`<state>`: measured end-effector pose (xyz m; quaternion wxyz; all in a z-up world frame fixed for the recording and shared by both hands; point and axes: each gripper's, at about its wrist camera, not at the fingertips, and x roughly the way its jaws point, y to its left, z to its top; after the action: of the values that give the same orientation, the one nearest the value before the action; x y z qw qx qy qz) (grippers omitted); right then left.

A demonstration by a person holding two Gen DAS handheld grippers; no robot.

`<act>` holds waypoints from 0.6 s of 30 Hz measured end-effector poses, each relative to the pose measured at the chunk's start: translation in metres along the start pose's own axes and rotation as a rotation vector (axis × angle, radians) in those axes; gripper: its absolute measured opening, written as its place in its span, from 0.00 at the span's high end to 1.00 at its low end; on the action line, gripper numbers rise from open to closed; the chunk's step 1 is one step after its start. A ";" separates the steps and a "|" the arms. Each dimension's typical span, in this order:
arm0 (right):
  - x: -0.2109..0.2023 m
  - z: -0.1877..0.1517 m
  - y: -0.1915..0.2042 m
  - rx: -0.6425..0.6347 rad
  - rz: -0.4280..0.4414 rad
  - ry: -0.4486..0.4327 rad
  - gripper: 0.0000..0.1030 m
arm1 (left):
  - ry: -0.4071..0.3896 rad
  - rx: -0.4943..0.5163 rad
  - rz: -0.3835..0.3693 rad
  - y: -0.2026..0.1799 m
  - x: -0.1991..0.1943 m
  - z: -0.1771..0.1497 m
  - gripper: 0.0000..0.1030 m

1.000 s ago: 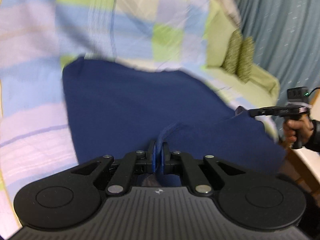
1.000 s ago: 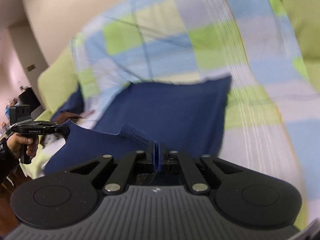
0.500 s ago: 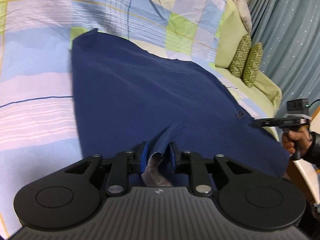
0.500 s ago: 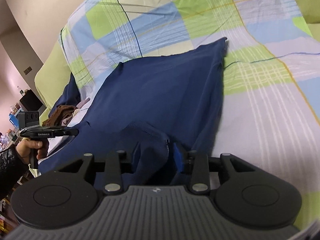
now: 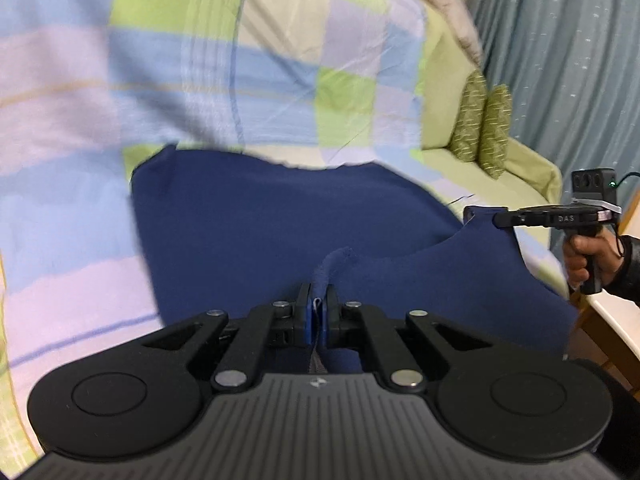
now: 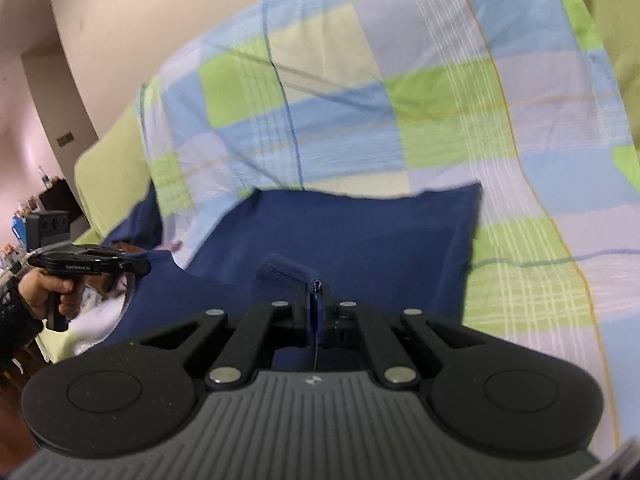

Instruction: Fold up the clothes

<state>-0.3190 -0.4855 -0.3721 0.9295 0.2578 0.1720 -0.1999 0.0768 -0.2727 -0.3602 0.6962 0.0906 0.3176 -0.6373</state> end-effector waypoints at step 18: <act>-0.013 0.023 -0.056 0.117 -0.151 -0.057 0.91 | 0.006 0.019 0.190 0.023 -0.017 0.044 0.77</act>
<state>-0.3510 -0.5388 -0.3708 0.8996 0.2922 0.1525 -0.2864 0.1135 -0.2778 -0.3224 0.7518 0.1289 0.3035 -0.5711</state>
